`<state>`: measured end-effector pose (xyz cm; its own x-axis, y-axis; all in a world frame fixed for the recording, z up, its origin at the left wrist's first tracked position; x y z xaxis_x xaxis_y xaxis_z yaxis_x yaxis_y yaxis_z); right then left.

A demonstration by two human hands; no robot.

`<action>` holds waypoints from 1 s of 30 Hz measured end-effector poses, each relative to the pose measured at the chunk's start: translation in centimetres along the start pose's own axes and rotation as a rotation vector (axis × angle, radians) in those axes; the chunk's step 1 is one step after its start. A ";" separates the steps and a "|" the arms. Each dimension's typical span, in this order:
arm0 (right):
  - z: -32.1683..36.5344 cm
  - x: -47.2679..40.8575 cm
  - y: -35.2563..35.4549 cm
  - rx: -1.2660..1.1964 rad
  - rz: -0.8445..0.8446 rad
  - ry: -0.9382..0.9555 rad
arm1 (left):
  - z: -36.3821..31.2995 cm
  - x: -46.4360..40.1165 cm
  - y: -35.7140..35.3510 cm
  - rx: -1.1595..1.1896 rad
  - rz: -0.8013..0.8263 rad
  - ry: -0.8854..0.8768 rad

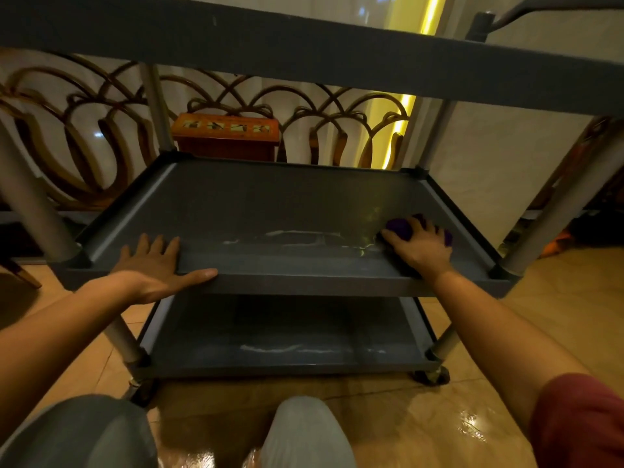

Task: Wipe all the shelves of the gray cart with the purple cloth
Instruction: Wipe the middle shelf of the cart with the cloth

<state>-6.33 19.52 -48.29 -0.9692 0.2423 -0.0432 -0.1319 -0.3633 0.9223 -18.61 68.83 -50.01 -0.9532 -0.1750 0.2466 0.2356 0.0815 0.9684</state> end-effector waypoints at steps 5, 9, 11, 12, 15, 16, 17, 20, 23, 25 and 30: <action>0.2 -1.9 0.7 -0.107 -0.004 -0.177 | -0.2 -0.4 0.3 0.042 0.092 -0.038; 2.1 -1.2 -1.3 -0.006 0.076 -0.192 | -1.5 -1.2 0.5 0.052 0.144 0.006; 3.0 -0.8 -1.6 -0.050 0.061 -0.196 | -2.0 -1.4 0.1 0.025 0.145 0.032; 3.4 -0.6 -1.7 -0.081 0.053 -0.195 | -2.0 -1.5 -0.1 0.014 0.139 0.035; 6.1 0.6 -2.8 -0.136 0.045 -0.135 | -1.5 -2.2 -0.7 0.009 0.119 0.045; 7.6 1.2 -3.4 -0.132 0.052 -0.103 | -1.4 -2.4 -0.7 0.015 0.126 0.053; 9.3 1.7 -4.2 -0.123 0.063 -0.067 | -1.3 -2.6 -0.8 0.021 0.131 0.060; 14.8 3.2 -6.6 -0.113 0.117 0.063 | -1.5 -2.9 -1.2 0.023 0.114 0.063; 17.9 4.2 -7.7 -0.144 0.182 0.208 | -1.7 -1.9 -0.4 0.035 0.105 0.034; 17.5 3.8 -7.2 -0.160 0.193 0.212 | -0.5 -1.1 0.4 0.064 0.110 -0.001; 15.2 2.2 -7.9 -0.168 0.202 -0.006 | 3.3 0.7 0.6 -0.067 0.070 0.019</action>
<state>-4.25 36.61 -49.78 -0.9782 0.1553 0.1382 0.0308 -0.5492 0.8351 -19.80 72.02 -49.40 -0.9305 -0.1895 0.3136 0.3140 0.0285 0.9490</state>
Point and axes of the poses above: each hand's wrist, its own x-axis away from the middle knuckle, its own y-axis out of the back of the hand, z = x × y, the point moved 4 cm from there along -x, towards the middle knuckle, and after that the axes turned 6 degrees about -y, right-handed, at the moved point
